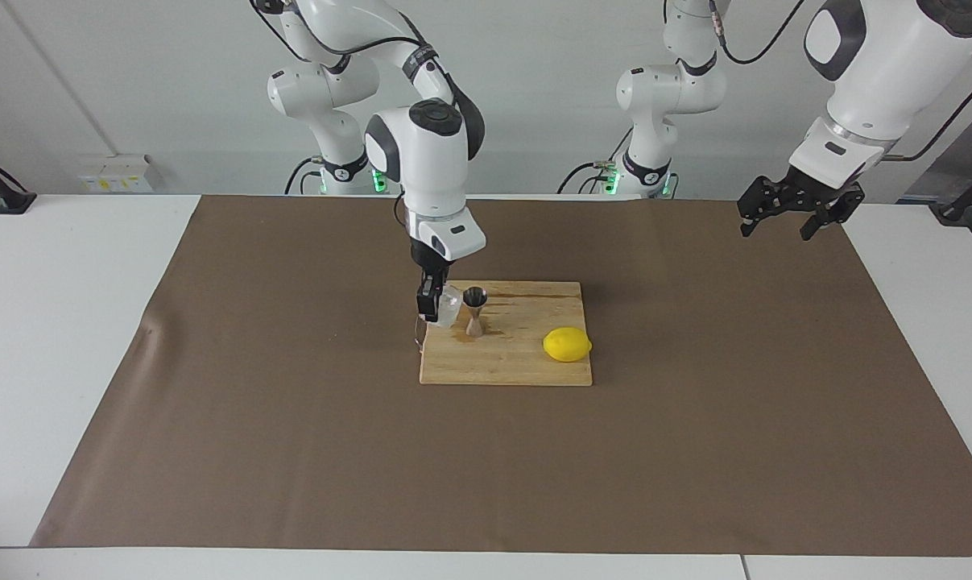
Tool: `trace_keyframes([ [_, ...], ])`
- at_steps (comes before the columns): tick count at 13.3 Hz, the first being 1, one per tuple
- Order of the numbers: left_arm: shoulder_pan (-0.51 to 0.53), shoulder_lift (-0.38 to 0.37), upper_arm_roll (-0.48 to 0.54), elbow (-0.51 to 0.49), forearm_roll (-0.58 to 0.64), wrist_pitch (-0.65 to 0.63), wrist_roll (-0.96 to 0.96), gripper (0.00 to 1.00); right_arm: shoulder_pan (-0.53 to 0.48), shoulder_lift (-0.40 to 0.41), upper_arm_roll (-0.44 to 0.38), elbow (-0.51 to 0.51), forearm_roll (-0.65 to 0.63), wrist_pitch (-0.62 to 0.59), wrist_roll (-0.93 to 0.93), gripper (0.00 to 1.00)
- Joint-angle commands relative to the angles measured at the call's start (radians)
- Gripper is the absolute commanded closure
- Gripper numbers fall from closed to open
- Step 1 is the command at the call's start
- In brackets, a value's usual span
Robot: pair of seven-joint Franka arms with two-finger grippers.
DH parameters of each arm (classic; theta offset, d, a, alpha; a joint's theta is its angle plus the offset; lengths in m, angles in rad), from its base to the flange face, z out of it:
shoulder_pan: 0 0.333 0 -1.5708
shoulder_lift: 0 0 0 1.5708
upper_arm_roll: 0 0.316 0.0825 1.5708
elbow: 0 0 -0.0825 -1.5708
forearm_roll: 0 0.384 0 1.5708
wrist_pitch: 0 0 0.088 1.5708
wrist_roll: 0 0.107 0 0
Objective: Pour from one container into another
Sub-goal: 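Lift the white cup and carry it above the metal cup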
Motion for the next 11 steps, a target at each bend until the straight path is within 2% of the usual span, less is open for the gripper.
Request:
trace_keyframes([
  [1,0.011,-0.023,-0.005,-0.021,-0.011,0.0,-0.01,0.0,0.024,0.016,-0.001,0.022,-0.059,-0.028,0.024,1.0],
  [5,0.011,-0.023,-0.005,-0.021,-0.011,0.0,-0.01,0.0,0.07,0.016,-0.001,0.017,-0.16,-0.045,0.07,1.0],
  [11,0.011,-0.023,-0.005,-0.021,-0.011,0.0,-0.01,0.0,0.085,0.008,-0.001,-0.009,-0.294,-0.049,0.111,1.0],
])
